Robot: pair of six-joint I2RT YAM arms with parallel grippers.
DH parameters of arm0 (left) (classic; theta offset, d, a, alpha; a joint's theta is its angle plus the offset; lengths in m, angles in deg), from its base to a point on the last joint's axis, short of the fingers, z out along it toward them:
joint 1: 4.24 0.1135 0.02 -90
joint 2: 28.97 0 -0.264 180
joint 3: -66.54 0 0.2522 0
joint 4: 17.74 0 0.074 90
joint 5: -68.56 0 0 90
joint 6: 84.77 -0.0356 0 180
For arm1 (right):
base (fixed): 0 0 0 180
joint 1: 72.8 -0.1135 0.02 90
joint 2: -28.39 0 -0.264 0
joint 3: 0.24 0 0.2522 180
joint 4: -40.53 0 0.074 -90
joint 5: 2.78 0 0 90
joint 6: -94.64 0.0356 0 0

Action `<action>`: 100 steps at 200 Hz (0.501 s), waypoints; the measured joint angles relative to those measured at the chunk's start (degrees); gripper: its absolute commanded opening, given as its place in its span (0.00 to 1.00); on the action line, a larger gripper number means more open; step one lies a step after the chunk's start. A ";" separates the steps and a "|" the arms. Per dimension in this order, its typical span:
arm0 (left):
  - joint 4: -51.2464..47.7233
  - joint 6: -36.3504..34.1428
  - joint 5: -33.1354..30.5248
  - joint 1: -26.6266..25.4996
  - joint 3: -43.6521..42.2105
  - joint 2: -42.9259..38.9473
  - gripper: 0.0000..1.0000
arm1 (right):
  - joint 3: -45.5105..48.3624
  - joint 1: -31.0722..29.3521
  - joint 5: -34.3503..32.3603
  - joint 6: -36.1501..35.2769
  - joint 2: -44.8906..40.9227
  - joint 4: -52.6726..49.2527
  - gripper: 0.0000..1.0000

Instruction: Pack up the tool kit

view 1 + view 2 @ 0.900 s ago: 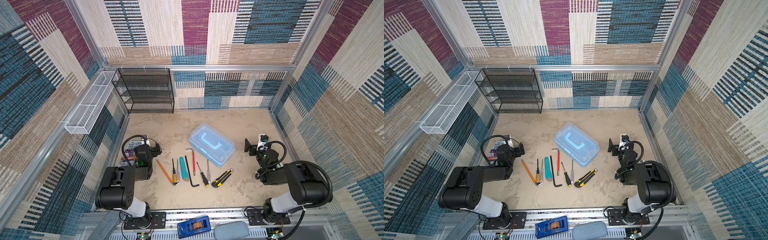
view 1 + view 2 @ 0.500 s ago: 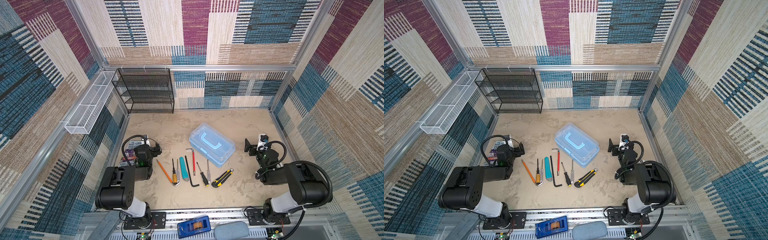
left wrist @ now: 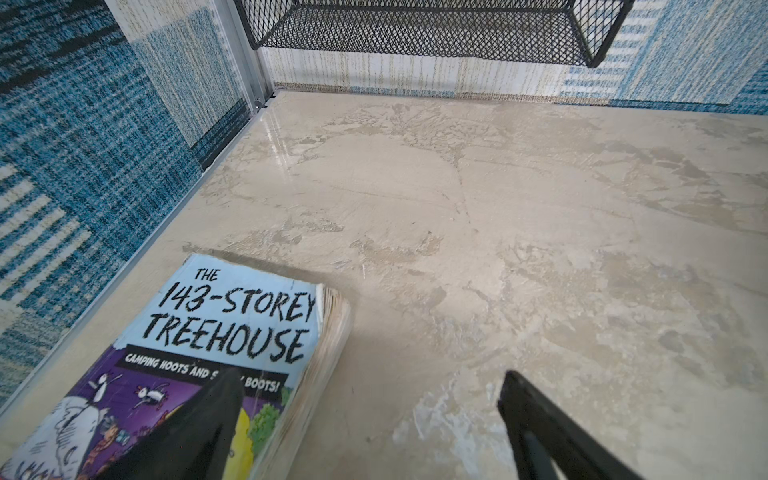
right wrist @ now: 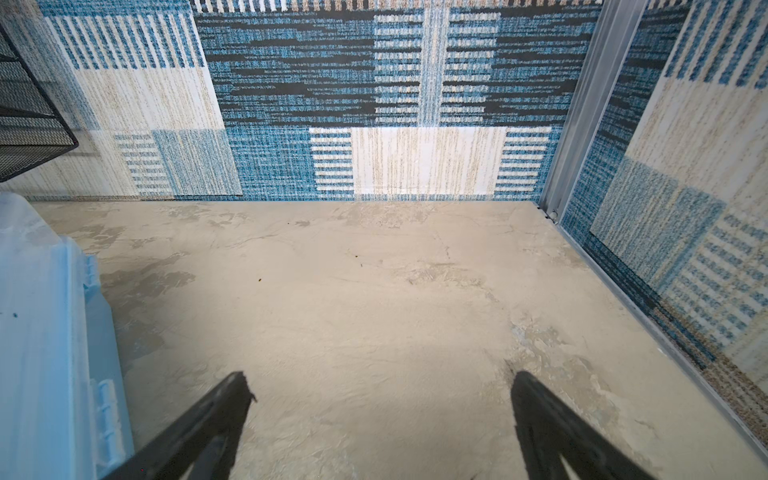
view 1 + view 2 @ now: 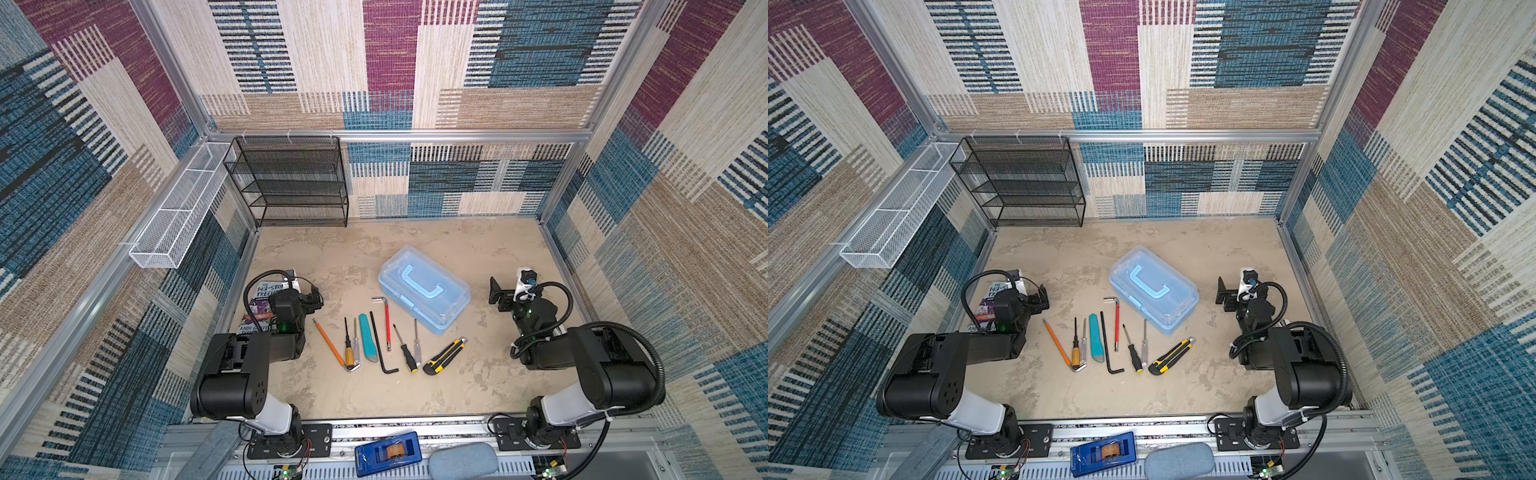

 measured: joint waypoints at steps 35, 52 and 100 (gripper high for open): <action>0.00 0.00 0.00 0.00 0.00 0.00 1.00 | 0.00 0.00 0.00 0.00 0.00 0.00 1.00; 0.00 0.00 0.00 0.00 0.00 0.00 1.00 | 0.00 0.00 0.00 0.00 0.00 0.00 1.00; -6.49 0.02 0.24 0.00 1.49 -5.88 0.99 | -3.43 0.02 0.09 0.26 -2.86 -6.58 0.97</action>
